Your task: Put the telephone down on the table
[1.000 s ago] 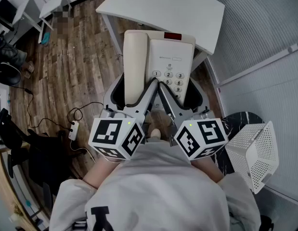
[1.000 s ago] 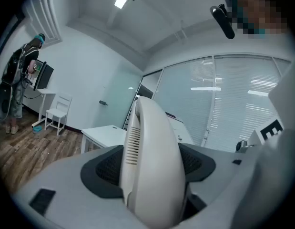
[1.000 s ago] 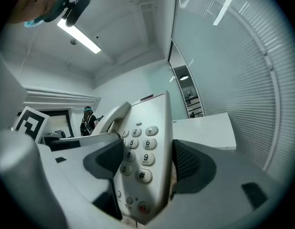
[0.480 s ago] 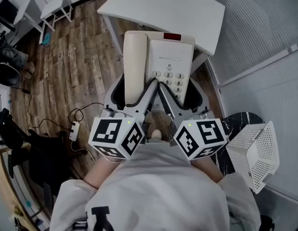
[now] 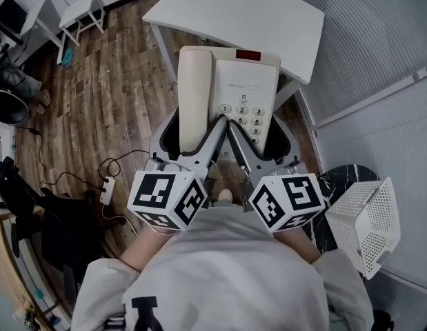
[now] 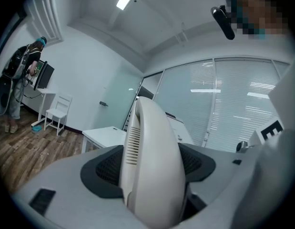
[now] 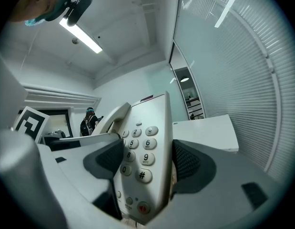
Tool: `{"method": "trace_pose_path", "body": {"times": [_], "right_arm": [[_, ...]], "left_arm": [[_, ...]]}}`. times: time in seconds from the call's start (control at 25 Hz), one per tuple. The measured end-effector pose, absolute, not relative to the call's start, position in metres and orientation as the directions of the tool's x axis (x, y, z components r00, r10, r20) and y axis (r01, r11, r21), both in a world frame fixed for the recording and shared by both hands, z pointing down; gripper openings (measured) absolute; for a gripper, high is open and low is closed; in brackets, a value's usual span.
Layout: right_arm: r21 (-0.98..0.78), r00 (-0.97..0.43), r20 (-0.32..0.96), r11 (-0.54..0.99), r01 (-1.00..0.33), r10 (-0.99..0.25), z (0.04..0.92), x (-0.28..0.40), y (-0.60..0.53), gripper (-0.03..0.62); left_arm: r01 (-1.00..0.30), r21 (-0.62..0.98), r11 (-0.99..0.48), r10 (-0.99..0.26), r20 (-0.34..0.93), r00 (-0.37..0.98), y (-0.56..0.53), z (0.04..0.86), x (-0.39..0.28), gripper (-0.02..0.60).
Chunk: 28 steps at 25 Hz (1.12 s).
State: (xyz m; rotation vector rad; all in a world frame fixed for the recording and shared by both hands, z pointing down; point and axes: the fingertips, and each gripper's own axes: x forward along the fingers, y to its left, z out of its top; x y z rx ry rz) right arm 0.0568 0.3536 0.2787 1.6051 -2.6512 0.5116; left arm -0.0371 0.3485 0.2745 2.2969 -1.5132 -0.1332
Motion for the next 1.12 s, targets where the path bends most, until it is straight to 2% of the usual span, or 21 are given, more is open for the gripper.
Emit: {"method": "trace_pose_path", "body": {"times": [0.64, 1.12], "right_arm": [[-0.286, -0.448, 0.164, 0.392, -0.874, -0.879, 0.28, 0.013, 0.351, 0.327], [-0.287, -0.426, 0.176, 0.368, -0.885, -0.887, 0.286, 0.015, 0.319, 0.327]], "left_arm": [[-0.855, 0.357, -0.376, -0.886, 0.131, 0.444, 0.343, 0.275, -0.08, 0.345], [-0.845, 0.369, -0.388, -0.876, 0.137, 0.462, 0.309, 0.282, -0.079, 0.345]]}}
